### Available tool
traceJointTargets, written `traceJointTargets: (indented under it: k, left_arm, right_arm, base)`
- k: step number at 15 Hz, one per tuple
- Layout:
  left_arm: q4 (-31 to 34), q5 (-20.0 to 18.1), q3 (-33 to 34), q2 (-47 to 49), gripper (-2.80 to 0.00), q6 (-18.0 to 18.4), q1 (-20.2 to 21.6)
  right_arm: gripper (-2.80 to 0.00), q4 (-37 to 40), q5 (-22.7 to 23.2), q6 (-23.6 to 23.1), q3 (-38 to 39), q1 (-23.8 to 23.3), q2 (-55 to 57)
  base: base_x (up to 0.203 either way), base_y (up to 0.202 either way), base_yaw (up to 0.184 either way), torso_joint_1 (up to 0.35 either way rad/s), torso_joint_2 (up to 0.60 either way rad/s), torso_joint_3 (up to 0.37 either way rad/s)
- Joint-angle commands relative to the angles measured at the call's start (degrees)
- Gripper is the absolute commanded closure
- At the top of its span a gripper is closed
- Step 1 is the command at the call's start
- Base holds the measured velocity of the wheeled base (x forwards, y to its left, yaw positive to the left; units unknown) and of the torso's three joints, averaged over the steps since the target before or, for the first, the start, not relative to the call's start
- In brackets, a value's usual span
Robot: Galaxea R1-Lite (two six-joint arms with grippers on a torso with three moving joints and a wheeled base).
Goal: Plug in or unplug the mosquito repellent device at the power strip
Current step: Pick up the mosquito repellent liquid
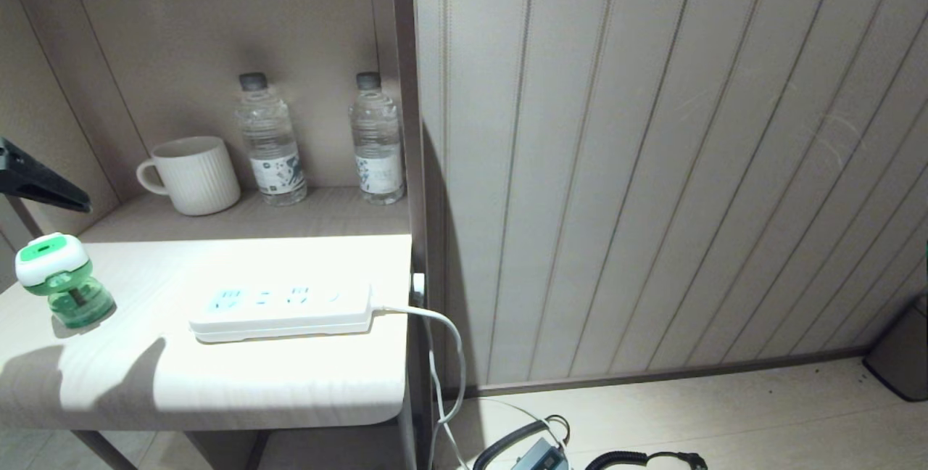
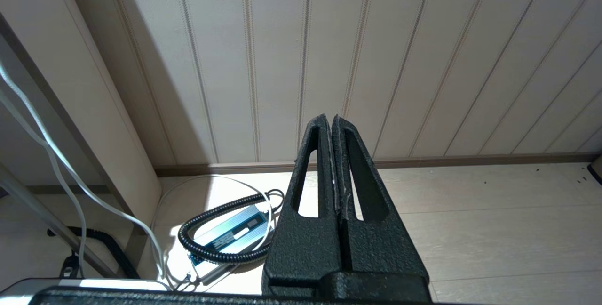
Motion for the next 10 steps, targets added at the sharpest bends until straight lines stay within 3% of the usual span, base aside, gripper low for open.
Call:
traceJointTargets:
  k: [1, 4, 10]
  left_arm:
    - [2.09, -1.65, -1.27, 5.82, -2.80, -2.55, -0.44]
    - [1.64, -1.63, 2.07, 6.79, -2.80, -5.88, 0.36]
    - [1.89, -1.65, 3.77, 6.05, -2.80, -5.81, 0.19]
  right_arm:
    - [0.00, 0.03, 0.00, -0.04, 0.00, 0.01, 0.04]
    - [0.00, 0.03, 0.00, -0.04, 0.00, 0.01, 0.04]
    - [0.00, 0.03, 0.00, -0.04, 0.00, 0.01, 0.04]
  base:
    - [0.000, 0.000, 0.000, 0.000, 0.00, 0.000]
    - [0.000, 0.000, 0.000, 0.000, 0.00, 0.000]
    - [0.000, 0.000, 0.000, 0.000, 0.00, 0.000]
